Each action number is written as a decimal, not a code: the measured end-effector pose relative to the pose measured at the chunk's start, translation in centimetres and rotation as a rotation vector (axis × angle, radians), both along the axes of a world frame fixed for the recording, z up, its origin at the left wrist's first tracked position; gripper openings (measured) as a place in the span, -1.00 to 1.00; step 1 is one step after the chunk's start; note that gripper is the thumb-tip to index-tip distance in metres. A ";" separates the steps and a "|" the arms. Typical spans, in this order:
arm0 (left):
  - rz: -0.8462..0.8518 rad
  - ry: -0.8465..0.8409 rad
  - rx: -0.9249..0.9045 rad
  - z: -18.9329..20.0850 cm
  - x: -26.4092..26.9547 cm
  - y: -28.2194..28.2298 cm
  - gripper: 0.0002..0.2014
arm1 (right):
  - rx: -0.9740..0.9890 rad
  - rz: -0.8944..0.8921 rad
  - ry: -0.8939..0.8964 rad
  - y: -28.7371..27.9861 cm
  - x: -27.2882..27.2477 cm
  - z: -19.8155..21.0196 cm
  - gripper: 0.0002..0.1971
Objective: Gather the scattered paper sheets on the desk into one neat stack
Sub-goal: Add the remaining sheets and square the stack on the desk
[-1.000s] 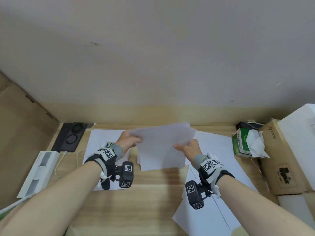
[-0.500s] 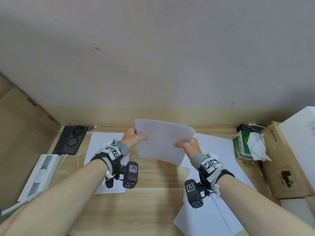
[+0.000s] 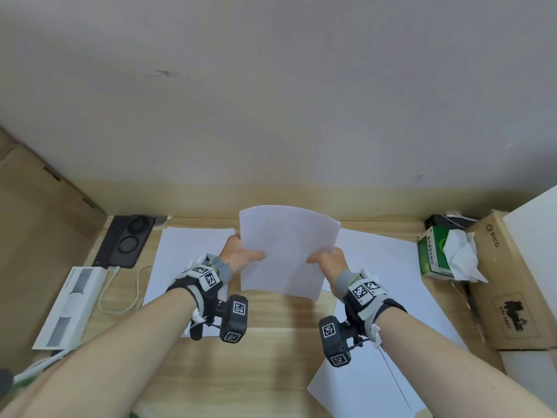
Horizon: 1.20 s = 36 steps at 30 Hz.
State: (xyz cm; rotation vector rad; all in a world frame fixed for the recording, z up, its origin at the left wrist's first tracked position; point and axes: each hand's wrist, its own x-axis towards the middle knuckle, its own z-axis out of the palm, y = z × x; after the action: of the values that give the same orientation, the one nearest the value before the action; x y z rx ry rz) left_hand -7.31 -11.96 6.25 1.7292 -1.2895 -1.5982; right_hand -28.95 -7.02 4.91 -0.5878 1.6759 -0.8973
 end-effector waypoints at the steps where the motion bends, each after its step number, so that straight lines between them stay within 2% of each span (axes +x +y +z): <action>1: 0.009 -0.019 0.006 -0.8 0.0 0.4 -0.80 | 0.024 -0.002 0.015 0.3 0.0 -0.8 -0.82; 4: 0.025 0.019 -0.014 -1.7 0.1 1.4 -0.82 | 0.020 -0.034 -0.017 0.9 -0.3 -1.8 -0.85; 6: -0.072 0.040 0.035 -1.6 -0.1 1.9 -0.82 | 0.019 -0.052 -0.053 1.1 -0.7 -2.5 -0.83; 9: -0.322 -0.104 0.128 -2.7 -0.3 2.9 -0.62 | 0.035 -0.028 -0.039 2.0 -1.4 -3.4 -0.84; 11: -0.375 -0.201 0.142 -4.4 -0.7 3.6 -0.55 | 0.073 0.008 0.013 3.4 -2.4 -4.3 -0.90; 13: -0.345 -0.237 0.188 -6.1 -1.4 4.6 -0.55 | 0.118 0.026 0.066 5.6 -4.0 -5.8 -0.87; 15: -0.341 -0.205 0.249 -7.4 -2.4 6.0 -0.58 | 0.162 -0.010 0.115 8.3 -6.1 -7.6 -0.85; 18: -0.355 -0.221 0.278 -9.4 -4.3 8.0 -0.64 | 0.209 -0.094 0.297 12.6 -10.7 -10.3 -0.89; 20: -0.333 -0.168 0.314 -10.7 -5.5 9.2 -0.71 | 0.237 -0.140 0.445 15.2 -14.2 -11.2 -0.93; 21: -0.316 -0.150 0.335 -11.1 -6.3 9.8 -0.74 | 0.248 -0.160 0.525 16.3 -15.8 -11.5 -0.86; 24: -0.256 -0.193 0.359 -12.1 -8.3 11.0 -0.65 | 0.340 -0.088 0.741 18.8 -19.3 -12.4 -0.66; 26: -0.209 -0.233 0.358 -12.6 -9.5 11.2 -0.63 | 0.419 0.022 0.841 19.2 -19.7 -12.6 -0.67; 30: -0.160 -0.354 0.332 -13.1 -11.2 11.5 -0.70 | 0.412 0.121 0.817 19.8 -18.7 -12.5 -0.71; 32: -0.134 -0.388 0.317 -13.3 -11.7 11.5 -0.64 | 0.407 0.098 0.803 20.3 -18.0 -12.9 -0.73; 34: -0.121 -0.405 0.321 -13.3 -12.0 11.6 -0.61 | 0.362 0.016 0.840 20.7 -17.2 -13.1 -0.51; 36: -0.153 -0.434 0.315 -13.1 -12.2 11.7 -0.67 | 0.364 -0.052 0.859 20.6 -16.9 -12.9 -0.22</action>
State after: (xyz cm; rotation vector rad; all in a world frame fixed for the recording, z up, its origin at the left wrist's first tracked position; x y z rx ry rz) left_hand -19.52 -0.27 -6.81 2.3193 -1.4533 -1.6365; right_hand -45.87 13.62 -8.03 -0.7289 2.5585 -0.3438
